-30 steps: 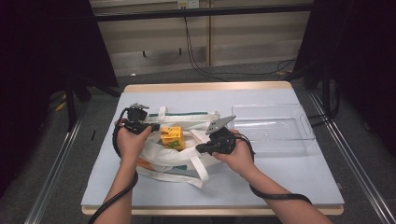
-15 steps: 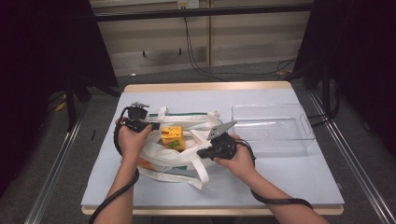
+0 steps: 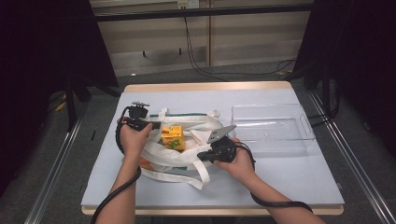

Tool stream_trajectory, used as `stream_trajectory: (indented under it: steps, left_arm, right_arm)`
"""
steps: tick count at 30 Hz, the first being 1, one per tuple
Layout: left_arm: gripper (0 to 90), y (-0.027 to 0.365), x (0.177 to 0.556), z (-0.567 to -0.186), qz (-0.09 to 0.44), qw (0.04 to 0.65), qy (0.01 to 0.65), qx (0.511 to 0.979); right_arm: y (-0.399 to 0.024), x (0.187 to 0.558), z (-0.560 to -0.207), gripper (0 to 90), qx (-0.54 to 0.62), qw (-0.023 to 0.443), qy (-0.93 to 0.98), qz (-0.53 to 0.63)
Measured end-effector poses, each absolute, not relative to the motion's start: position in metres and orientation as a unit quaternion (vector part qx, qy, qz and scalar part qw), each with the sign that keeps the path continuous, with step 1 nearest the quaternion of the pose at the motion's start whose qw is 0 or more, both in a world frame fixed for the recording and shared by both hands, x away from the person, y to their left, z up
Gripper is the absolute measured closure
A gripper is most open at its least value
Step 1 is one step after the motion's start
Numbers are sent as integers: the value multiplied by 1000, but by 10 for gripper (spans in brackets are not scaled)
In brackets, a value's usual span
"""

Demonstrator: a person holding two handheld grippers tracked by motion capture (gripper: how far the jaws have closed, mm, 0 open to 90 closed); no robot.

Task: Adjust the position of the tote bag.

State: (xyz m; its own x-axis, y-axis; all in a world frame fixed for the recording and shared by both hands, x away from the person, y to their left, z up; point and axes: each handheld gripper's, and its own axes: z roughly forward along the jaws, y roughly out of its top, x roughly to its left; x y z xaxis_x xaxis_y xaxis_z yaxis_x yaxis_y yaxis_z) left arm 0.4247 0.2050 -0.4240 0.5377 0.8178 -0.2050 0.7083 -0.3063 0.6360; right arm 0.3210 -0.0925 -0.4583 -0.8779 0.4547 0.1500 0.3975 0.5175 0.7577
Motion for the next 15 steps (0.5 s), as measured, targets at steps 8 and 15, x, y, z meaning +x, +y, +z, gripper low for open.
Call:
stream_trajectory:
  steps: [8,15]
  left_arm:
    - [900,203,429,-428,82,342,480,803]
    - [900,205,433,-434,73,339,482,805]
  right_arm:
    - [-93,322,-462,900,243,33,872,425]
    - [-93,320,-465,900,245,35,873,421]
